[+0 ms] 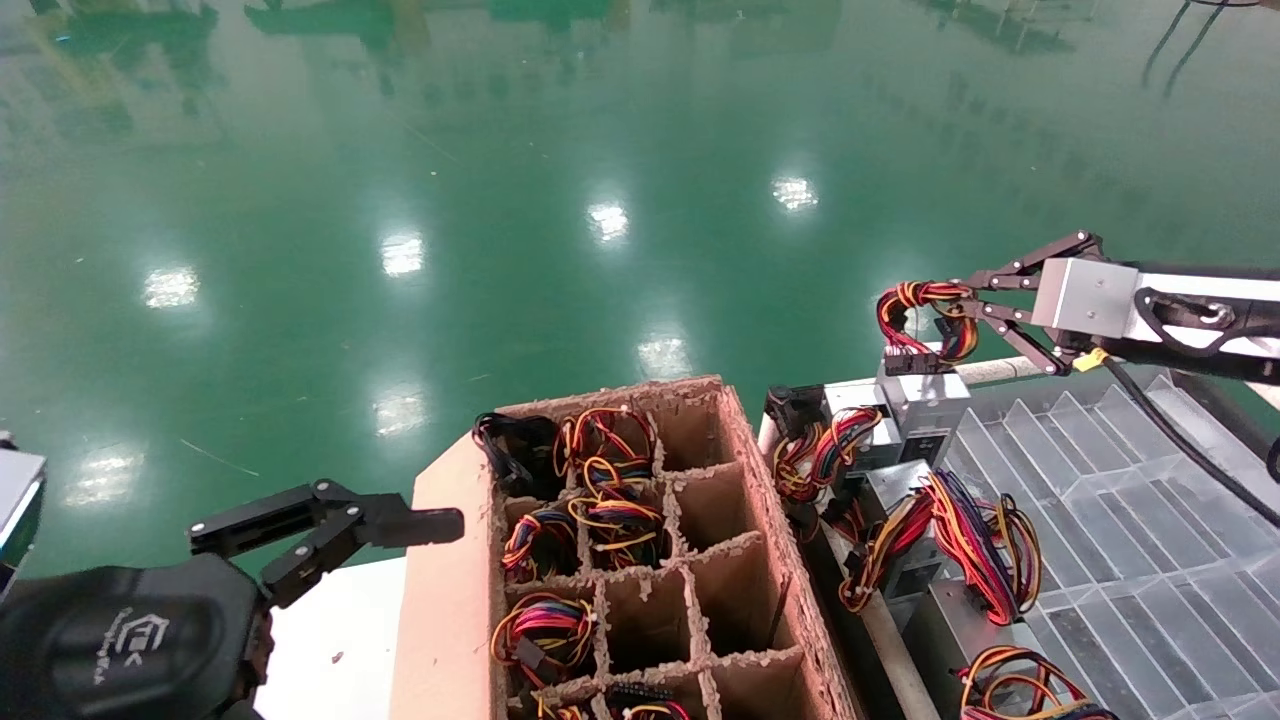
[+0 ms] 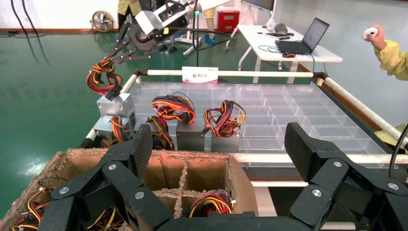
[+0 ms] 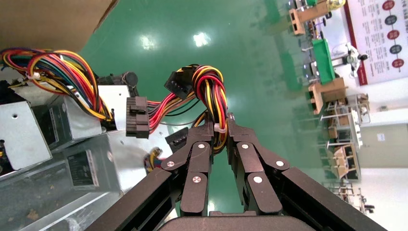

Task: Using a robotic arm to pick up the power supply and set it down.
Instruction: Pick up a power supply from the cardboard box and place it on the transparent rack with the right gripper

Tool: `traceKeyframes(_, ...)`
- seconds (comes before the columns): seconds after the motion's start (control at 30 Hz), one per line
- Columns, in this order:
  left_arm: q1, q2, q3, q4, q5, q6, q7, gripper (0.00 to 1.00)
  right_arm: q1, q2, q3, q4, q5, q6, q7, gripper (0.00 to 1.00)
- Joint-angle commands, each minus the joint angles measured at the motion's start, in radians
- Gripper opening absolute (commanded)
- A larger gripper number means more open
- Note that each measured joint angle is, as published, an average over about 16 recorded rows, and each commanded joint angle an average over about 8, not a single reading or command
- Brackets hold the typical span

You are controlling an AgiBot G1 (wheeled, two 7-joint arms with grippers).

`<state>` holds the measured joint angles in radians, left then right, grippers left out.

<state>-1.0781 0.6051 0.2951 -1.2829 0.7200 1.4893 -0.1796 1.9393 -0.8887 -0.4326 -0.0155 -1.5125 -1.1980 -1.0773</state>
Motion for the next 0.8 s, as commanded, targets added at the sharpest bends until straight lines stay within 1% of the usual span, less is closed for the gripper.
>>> traceKeyframes(0.03, 0.0, 0.0, 0.0, 0.0, 0.0, 0.0, 0.0, 1.0, -0.01, -0.001, 0.003, -0.003, 0.004, 0.006, -0.001, 0.0)
traceKeyframes(0.3, 0.0, 0.0, 0.001, 0.0, 0.0, 0.0, 0.0, 1.0, -0.023, 0.024, 0.008, -0.003, 0.011, 0.031, 0.002, 0.0)
traceKeyframes(0.47, 0.0, 0.0, 0.001, 0.0, -0.001, 0.0, 0.0, 1.0, -0.027, 0.031, 0.007, 0.0, 0.01, 0.065, 0.006, 0.0)
traceKeyframes(0.57, 0.0, 0.0, 0.001, 0.0, -0.001, 0.0, 0.001, 1.0, -0.028, 0.032, 0.006, 0.002, 0.009, 0.098, 0.01, 0.0)
traceKeyframes(0.8, 0.0, -0.001, 0.001, 0.0, -0.001, -0.001, 0.001, 1.0, -0.029, 0.025, 0.005, 0.004, 0.009, 0.203, 0.016, 0.0)
